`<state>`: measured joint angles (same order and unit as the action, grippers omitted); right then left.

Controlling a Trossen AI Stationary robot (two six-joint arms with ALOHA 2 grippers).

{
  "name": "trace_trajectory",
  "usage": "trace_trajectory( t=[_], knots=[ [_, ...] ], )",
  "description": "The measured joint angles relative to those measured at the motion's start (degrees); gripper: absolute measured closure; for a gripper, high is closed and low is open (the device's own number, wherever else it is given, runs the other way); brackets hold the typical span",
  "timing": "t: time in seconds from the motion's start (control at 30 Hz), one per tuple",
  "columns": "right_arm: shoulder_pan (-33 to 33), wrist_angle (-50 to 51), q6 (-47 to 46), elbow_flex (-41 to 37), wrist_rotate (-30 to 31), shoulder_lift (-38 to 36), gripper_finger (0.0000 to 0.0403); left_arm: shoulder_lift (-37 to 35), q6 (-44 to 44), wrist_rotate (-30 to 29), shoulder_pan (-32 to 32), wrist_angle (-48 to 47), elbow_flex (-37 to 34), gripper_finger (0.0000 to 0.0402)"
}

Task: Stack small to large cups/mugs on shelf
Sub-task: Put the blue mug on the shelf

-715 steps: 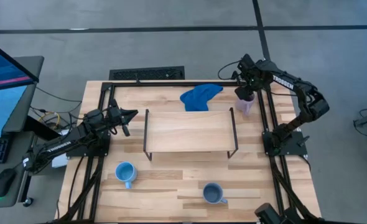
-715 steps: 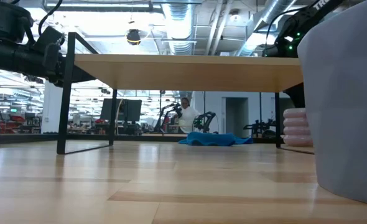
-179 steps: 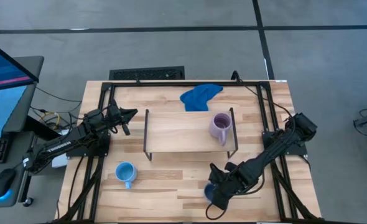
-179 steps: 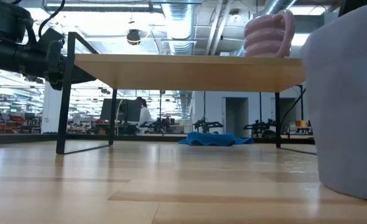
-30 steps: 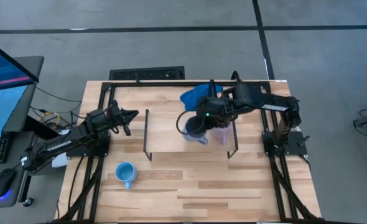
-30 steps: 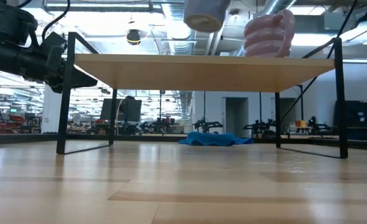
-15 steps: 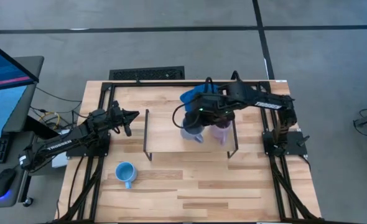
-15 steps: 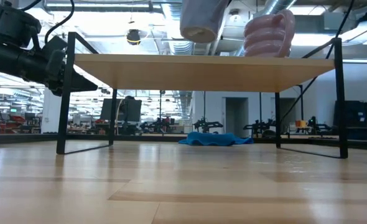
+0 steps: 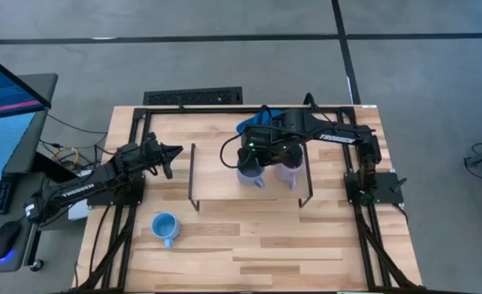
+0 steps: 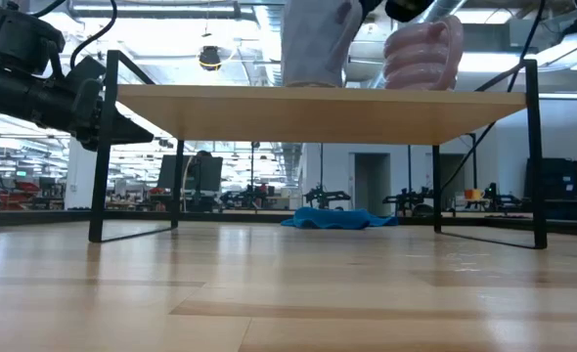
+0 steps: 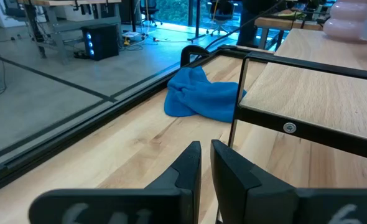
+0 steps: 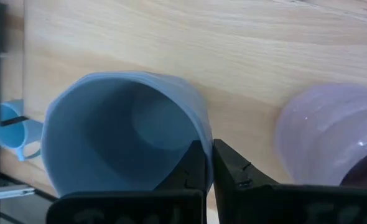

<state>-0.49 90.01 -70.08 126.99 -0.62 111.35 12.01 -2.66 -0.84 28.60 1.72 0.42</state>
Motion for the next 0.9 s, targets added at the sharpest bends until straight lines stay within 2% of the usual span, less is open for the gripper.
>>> trace_trajectory(
  t=[0.37, 0.9],
  knots=[
    [-1.3, 0.0, -3.7, -0.7, 0.8, 0.6, 0.0383, 0.0, -0.9, 0.0, 0.0, 0.0, 0.0, 0.0374],
    [-0.6, 0.0, -14.3, -0.7, 1.1, 0.6, 0.0383, 0.0, -2.6, 0.0, 0.0, 0.0, 0.0, 0.0374]
  ],
)
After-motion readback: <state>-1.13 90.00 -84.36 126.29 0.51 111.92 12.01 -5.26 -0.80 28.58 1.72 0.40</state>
